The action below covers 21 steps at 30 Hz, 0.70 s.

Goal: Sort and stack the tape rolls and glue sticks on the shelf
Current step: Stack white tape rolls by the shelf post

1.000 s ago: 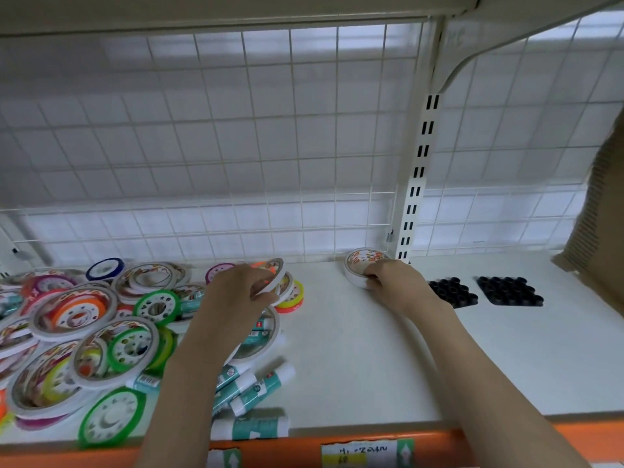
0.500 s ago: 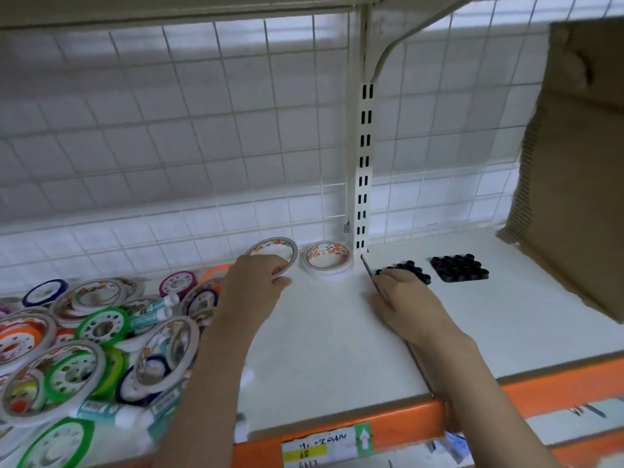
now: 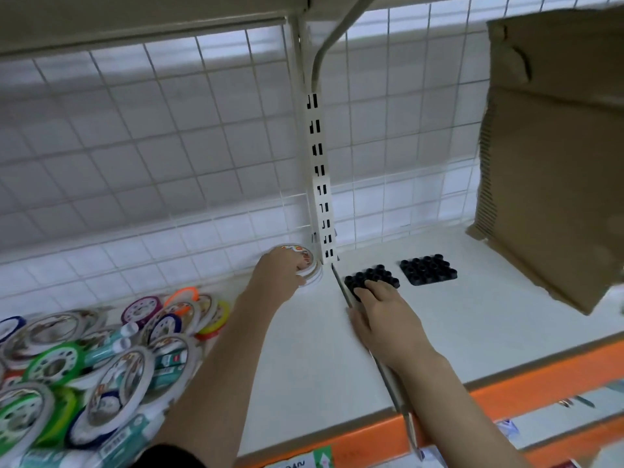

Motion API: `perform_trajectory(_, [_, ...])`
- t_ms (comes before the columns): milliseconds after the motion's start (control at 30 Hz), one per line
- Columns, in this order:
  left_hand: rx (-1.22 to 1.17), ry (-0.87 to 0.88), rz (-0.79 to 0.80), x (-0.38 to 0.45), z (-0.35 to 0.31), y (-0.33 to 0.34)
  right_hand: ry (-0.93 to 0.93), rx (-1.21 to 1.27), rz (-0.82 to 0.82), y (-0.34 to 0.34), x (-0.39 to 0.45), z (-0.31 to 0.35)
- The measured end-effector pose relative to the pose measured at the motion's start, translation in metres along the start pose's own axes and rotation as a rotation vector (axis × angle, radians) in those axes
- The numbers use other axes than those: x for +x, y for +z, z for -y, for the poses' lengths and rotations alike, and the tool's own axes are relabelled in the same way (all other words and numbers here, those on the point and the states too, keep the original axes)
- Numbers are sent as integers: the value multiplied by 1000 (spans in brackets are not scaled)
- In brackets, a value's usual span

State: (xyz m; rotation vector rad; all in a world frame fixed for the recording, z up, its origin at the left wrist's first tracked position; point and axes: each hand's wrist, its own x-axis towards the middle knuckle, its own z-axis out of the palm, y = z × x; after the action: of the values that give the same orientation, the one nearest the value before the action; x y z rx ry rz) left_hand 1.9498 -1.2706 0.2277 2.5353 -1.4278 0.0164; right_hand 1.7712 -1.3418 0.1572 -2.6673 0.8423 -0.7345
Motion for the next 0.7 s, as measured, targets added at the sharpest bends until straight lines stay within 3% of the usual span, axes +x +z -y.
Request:
perform_trajectory(133, [-78, -43, 61, 6, 1, 7, 0, -7, -1, 0, 2, 2])
perform_trajectory(300, [53, -10, 99, 6, -2, 10, 2, -10, 16, 3, 3, 2])
perform_trajectory(700, [63, -7, 169, 8, -3, 5, 7, 24, 23, 7, 4, 0])
